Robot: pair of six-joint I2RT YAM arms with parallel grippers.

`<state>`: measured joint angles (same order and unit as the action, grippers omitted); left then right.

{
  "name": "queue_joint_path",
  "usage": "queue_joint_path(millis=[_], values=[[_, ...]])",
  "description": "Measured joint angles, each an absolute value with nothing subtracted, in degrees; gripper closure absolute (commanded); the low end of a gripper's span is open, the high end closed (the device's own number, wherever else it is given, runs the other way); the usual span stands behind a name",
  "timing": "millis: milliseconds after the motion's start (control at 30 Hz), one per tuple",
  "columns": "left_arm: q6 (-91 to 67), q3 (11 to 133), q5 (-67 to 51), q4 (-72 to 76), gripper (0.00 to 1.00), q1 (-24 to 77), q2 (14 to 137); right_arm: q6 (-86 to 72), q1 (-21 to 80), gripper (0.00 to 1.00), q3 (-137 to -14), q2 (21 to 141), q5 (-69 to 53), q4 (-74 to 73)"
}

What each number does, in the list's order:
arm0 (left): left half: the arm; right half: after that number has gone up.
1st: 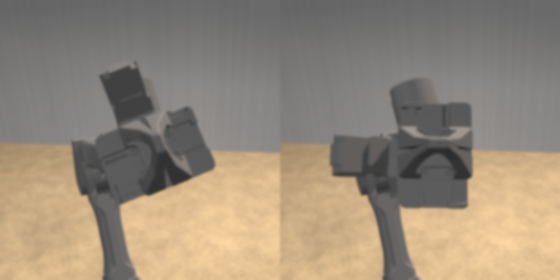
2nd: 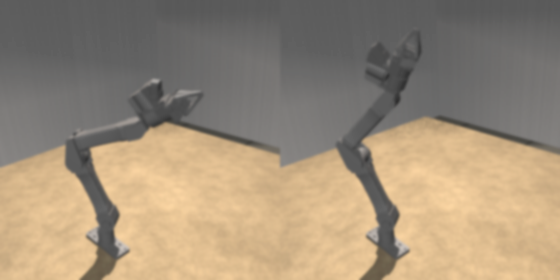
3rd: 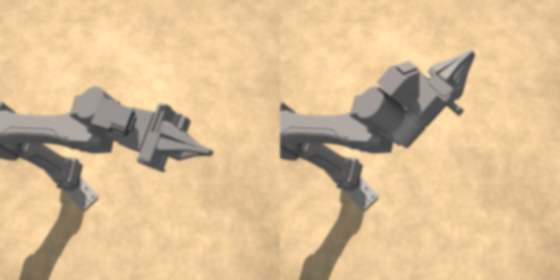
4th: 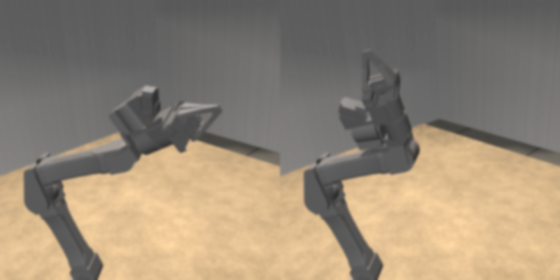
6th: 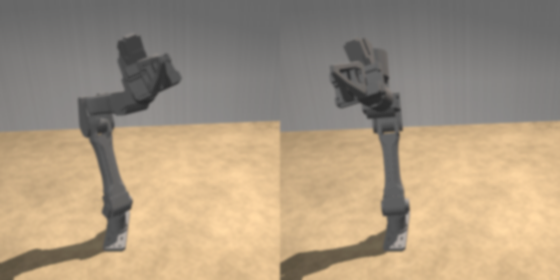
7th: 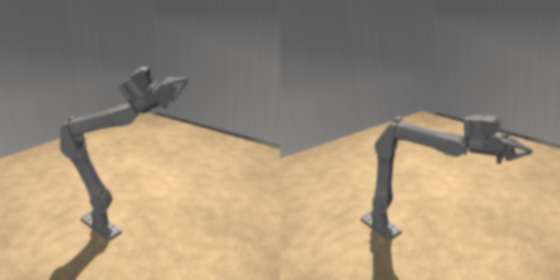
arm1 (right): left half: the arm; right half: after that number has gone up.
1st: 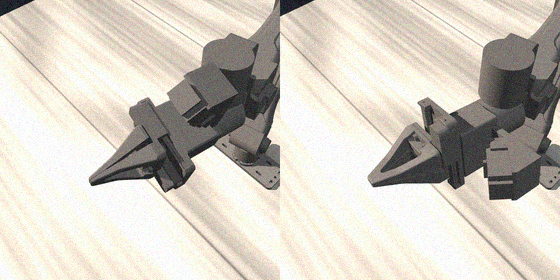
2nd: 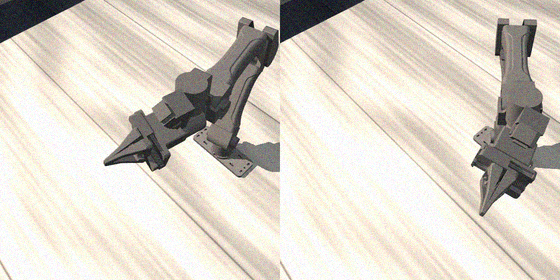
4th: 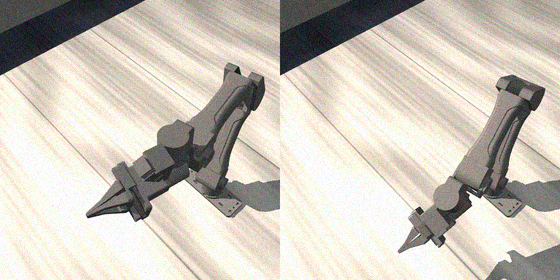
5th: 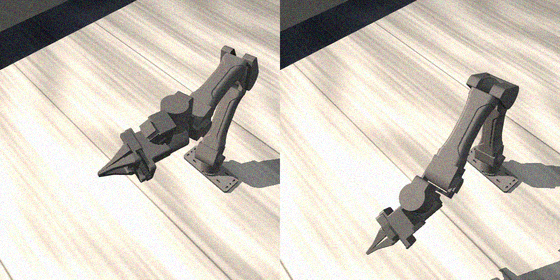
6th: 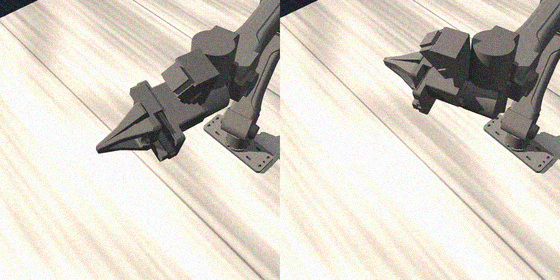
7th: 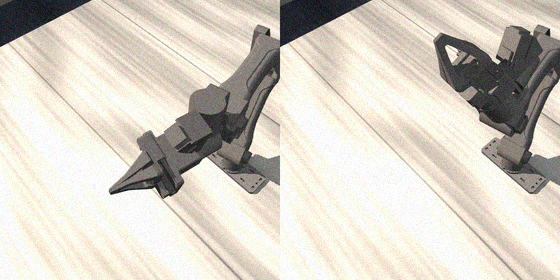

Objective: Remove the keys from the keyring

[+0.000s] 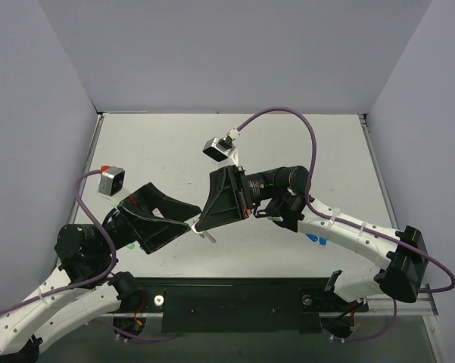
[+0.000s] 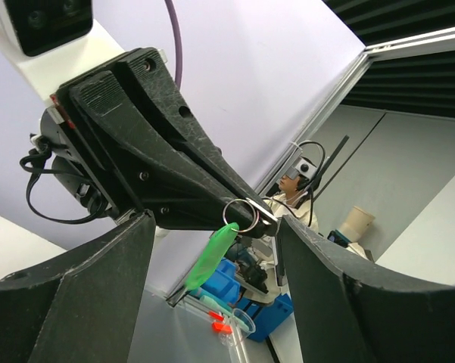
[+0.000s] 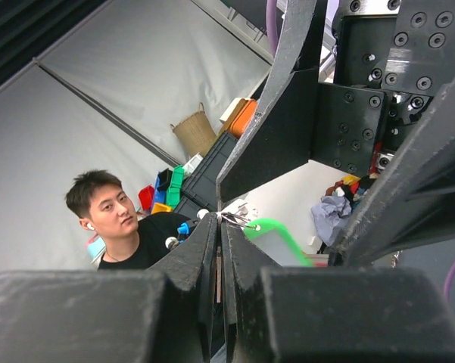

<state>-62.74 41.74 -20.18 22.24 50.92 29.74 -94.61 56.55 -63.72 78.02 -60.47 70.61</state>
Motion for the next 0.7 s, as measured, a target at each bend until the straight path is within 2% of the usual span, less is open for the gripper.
queue_joint_path(millis=[400, 700], values=[[-64.5, 41.7, -21.2, 24.3, 0.30, 50.9, 29.9, -95.0, 56.5, 1.00, -63.8, 78.0, -60.4, 70.6], [-67.8, 41.7, -22.1, 27.4, 0.40, 50.9, 31.2, -95.2, 56.1, 1.00, -63.9, 78.0, -60.3, 70.6]])
